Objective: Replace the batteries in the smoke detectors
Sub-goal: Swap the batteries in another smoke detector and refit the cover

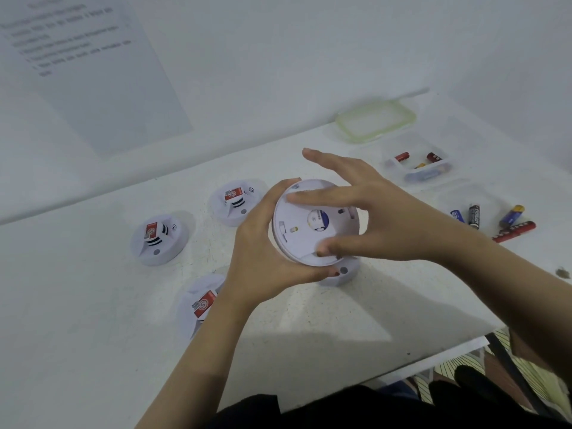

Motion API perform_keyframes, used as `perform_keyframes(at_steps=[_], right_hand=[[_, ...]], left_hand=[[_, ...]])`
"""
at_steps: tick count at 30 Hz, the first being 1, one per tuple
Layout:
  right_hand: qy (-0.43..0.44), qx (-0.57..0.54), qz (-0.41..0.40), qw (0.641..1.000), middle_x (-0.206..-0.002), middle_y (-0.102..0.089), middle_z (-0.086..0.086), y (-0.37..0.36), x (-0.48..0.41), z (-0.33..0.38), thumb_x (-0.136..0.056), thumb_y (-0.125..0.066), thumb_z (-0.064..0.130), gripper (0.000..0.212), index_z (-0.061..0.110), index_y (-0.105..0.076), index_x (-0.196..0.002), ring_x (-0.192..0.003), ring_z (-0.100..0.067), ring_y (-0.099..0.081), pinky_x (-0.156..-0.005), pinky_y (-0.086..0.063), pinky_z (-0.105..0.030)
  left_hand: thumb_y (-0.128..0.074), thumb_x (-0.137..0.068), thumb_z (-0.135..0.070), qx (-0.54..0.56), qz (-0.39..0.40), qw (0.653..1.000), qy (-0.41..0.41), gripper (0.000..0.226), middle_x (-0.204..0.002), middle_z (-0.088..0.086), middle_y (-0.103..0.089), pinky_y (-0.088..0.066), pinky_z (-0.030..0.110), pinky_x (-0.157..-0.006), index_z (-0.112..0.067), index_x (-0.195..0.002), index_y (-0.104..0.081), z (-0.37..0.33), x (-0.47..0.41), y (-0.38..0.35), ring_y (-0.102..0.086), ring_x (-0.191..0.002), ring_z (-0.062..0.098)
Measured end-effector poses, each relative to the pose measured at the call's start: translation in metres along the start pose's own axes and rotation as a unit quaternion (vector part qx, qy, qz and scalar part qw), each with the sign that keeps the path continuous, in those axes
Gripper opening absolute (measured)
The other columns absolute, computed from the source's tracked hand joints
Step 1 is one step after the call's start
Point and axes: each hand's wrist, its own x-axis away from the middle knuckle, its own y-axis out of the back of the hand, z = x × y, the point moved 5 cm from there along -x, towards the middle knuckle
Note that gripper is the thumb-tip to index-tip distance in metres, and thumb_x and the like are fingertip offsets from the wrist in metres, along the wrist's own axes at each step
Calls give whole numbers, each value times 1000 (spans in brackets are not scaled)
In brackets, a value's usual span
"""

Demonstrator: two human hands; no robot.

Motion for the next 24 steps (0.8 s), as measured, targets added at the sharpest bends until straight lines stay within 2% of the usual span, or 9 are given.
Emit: perform_keyframes(at_steps=[3,5,9,14,18,24], right_hand=[[-26,-33,27,999,-156,-15,13,-3,0,-5,-68,-70,50,65,55,-45,-127,-141,-3,-13,-108,-17,-21],[-24,-54,32,998,-155,-20,13,-4,1,-6,-68,-71,52,67,56,-44,-129,-141,0,-15,-108,-24,-22],[-3,-69,-5,998,-148,-34,10,3,4,-3,-66,-77,45,72,41,-48,-132,-138,4,-22,-107,-30,-16],[19,-75,-41,996,-143,-44,8,12,6,-2,-70,-72,48,56,37,-59,-123,-136,-2,-33,-108,-37,-29],[23,-141,-28,989,-135,-53,7,7,4,-1,-71,-74,38,53,26,-63,-121,-129,-3,-43,-101,-40,-20],[6,-171,-18,985,-129,-55,12,3,3,-4,-69,-73,40,55,29,-62,-121,-120,-6,-50,-83,-46,-13]], left_hand=[[-96,-44,-27,6,-1,1000,-3,97,-116,-34,-57,-43,5,-86,-26,-128,-47,-1,2,3,-56,-112,-6],[-95,-44,-23,9,4,1000,-8,96,-116,-33,-57,-43,5,-85,-23,-128,-48,-1,2,3,-57,-111,-6],[-97,-42,-19,12,8,1000,-11,100,-117,-39,-54,-42,4,-87,-22,-128,-47,0,2,5,-54,-113,-10],[-95,-44,-27,29,5,999,-14,102,-124,-35,-53,-43,8,-92,-17,-133,-46,0,2,9,-54,-118,-3],[-94,-45,-20,47,2,999,-14,100,-127,-21,-57,-46,12,-92,-11,-134,-48,0,2,11,-57,-118,3],[-92,-47,-13,69,15,997,-19,89,-116,-28,-60,-46,10,-88,-26,-124,-49,-7,1,13,-59,-112,2]])
